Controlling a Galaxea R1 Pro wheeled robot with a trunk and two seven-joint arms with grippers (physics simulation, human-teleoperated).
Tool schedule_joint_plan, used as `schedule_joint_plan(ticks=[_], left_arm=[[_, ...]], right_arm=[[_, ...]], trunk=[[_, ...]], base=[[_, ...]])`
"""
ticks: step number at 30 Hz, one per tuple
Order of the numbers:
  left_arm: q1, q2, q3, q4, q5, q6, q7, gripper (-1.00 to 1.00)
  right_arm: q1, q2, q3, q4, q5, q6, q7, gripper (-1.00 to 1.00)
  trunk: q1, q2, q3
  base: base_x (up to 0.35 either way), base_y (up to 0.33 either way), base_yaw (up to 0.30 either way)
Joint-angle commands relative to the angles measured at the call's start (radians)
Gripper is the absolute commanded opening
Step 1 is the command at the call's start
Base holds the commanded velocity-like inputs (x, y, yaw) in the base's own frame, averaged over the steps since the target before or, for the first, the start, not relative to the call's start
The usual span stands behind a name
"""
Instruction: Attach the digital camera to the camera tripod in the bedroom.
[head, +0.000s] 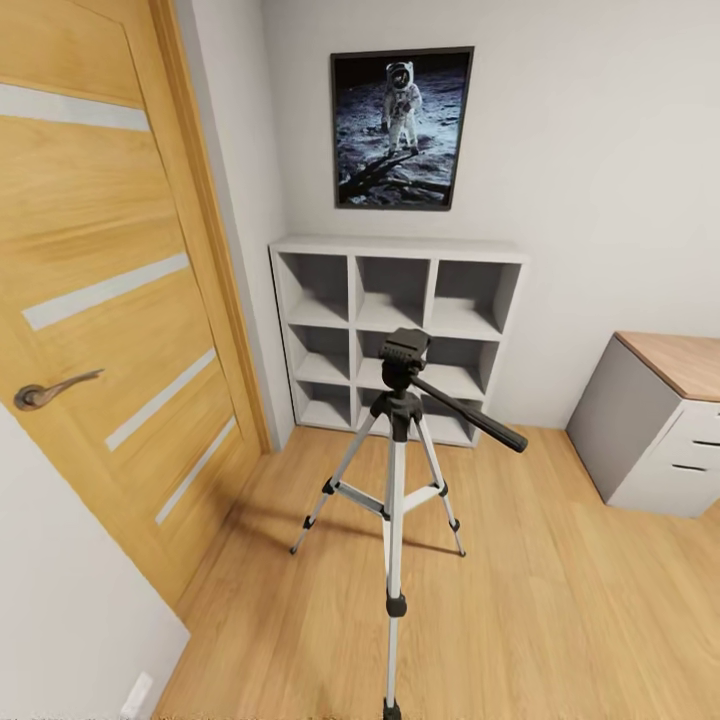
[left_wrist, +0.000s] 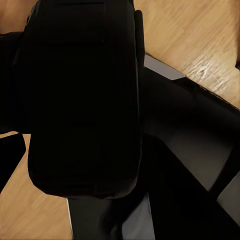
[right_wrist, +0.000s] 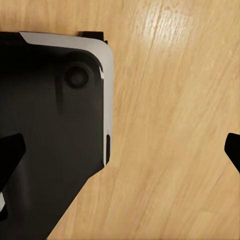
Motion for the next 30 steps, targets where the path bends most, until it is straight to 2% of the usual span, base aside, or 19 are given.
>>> schedule_joint_plan(ticks=[1,30], left_arm=[[-0.001,0.0,-0.009,0.0,0.004,0.0,0.002,-1.0],[-0.001,0.0,-0.009,0.0,0.004,0.0,0.002,-1.0]], right_arm=[[-0.002,0.0,-0.002,0.002,0.006,-0.002,0.003,1.0],[-0.001,0.0,-0.002,0.002,0.006,-0.003,0.001,1.0]], trunk=[[0.0,-0.002,-0.004],[0.0,-0.002,-0.05]], base=[[0.0,0.0,0.0],[0.0,0.0,0.0]])
